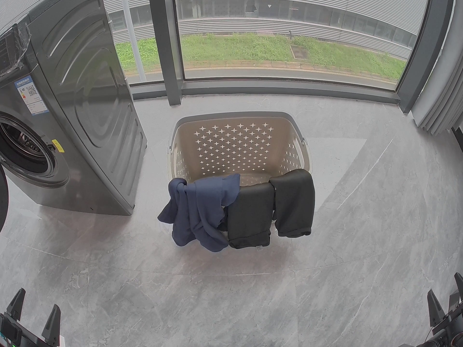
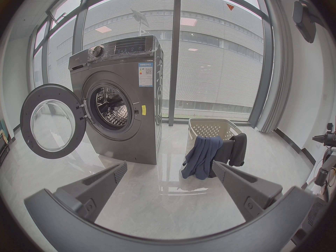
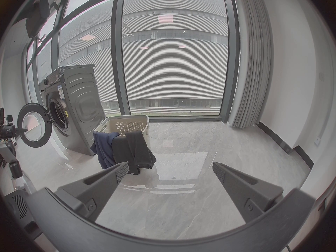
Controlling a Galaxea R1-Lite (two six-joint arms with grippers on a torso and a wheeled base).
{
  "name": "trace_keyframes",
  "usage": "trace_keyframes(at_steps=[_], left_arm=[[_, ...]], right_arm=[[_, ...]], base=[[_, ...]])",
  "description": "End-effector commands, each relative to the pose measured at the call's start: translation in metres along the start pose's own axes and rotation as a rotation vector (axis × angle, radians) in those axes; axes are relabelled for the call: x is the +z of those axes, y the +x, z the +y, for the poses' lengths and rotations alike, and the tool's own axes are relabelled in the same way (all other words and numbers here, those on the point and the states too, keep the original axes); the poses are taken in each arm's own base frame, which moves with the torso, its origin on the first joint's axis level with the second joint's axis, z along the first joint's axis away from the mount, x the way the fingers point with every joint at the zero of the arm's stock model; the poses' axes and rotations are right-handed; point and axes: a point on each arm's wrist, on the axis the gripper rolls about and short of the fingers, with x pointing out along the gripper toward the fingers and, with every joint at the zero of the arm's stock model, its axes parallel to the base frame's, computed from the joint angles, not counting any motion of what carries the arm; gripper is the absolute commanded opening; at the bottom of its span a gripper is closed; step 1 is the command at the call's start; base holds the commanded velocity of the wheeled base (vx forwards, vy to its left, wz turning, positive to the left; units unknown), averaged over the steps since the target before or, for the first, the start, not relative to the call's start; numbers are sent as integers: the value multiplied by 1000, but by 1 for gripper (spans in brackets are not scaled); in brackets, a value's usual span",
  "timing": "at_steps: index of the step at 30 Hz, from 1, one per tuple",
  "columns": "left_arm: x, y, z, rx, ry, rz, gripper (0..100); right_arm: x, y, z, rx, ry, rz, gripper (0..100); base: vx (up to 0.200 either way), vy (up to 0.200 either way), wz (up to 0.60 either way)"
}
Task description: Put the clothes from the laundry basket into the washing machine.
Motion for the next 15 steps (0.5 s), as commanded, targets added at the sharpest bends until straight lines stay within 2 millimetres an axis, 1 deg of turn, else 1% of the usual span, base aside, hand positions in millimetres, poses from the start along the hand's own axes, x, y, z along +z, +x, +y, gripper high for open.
trace_keyframes(at_steps=[1, 12, 15], left_arm=[[-4, 0, 0, 0, 0, 3, 100], [-4, 0, 0, 3, -1, 2, 100], [-4, 0, 0, 3, 0, 2, 100]], right_arm=[[-5, 0, 0, 0, 0, 2, 100], [-5, 0, 0, 0, 0, 2, 100], [-5, 0, 0, 1, 0, 2, 100]], base=[[0, 0, 0], [0, 0, 0], [0, -200, 0]])
